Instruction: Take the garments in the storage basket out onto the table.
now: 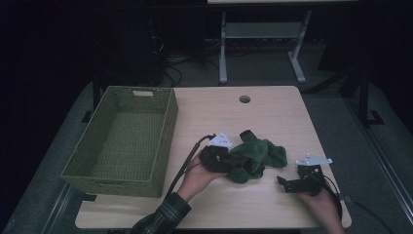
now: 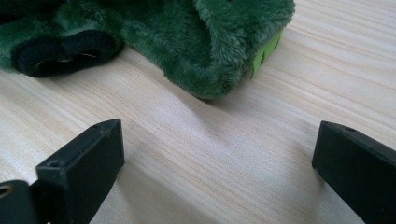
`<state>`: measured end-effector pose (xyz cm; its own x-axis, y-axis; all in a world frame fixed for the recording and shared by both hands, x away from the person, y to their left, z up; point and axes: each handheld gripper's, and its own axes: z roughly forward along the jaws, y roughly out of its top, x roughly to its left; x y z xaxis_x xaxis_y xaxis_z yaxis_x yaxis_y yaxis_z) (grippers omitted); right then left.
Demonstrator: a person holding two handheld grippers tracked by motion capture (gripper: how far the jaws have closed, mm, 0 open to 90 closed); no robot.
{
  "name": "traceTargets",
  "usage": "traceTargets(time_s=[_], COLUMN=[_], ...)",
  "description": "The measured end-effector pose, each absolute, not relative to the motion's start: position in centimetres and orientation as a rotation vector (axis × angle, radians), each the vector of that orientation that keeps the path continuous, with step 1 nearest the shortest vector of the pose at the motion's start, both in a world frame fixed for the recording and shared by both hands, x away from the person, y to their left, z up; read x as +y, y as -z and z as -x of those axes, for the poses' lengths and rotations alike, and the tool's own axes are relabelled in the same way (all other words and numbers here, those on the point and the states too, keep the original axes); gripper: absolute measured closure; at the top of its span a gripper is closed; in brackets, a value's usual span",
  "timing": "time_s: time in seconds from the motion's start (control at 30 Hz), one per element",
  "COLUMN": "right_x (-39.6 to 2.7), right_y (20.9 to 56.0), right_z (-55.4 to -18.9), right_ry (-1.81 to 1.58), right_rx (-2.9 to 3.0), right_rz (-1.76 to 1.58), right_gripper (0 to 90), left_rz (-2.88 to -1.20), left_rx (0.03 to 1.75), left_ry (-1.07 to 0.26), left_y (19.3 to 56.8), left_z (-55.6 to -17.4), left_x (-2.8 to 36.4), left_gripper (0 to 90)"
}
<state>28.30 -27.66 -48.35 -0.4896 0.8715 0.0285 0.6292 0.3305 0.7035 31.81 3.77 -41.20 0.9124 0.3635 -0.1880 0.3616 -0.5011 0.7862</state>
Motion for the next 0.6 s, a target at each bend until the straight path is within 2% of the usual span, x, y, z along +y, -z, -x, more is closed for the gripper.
traceTargets(time_s=[0.1, 0.47, 0.6], right_x=[-27.7, -27.7, -27.7], right_y=[48.3, 48.3, 48.3], right_z=[-28.3, -28.3, -28.3], right_ry=[-0.946, -0.946, -0.946], right_rx=[2.247, 2.247, 2.247], right_rz=[-1.332, -1.331, -1.332], right_gripper=[2.2, 2.2, 2.1], left_rz=[-2.178, -2.255, -2.255], left_rx=[0.514, 0.527, 0.535], left_ry=[-0.028, -0.024, -0.032], left_y=[42.4, 45.9, 46.7], left_z=[-30.9, -31.3, -31.3], left_x=[3.1, 2.2, 2.0], left_gripper=[70.4, 57.1, 56.2])
